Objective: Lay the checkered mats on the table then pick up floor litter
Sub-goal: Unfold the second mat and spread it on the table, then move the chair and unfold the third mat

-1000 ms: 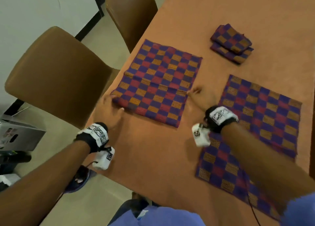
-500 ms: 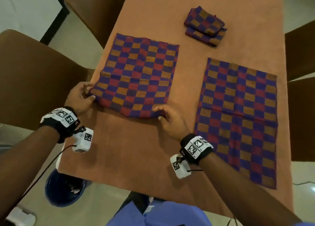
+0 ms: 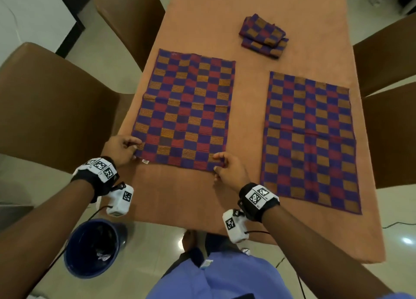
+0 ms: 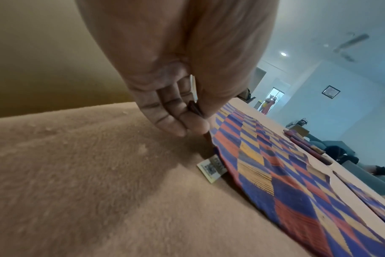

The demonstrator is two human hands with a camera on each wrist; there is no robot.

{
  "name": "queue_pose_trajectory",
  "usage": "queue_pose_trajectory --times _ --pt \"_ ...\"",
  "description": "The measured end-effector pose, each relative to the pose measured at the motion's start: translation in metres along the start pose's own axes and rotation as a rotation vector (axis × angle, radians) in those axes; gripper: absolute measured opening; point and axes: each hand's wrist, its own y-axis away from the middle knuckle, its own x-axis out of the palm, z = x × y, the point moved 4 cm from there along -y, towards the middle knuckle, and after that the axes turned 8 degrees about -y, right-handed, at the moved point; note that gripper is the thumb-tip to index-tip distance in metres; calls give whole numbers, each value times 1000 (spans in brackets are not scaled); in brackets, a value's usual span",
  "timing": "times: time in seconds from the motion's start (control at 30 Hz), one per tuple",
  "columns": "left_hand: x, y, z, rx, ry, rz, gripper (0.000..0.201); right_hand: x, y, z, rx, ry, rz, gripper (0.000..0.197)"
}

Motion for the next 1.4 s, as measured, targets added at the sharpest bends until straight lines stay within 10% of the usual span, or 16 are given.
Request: queue_pose_trajectory --times 0.57,1.1,1.4 --pt "8 60 8 279 -451 -112 36 -7 66 -25 -19 100 -210 12" --pt "241 184 -206 993 -607 323 37 -208 144 -83 -191 680 -546 41" --pt "345 208 -299 907 -789 329 28 -317 135 -129 -277 819 -276 35"
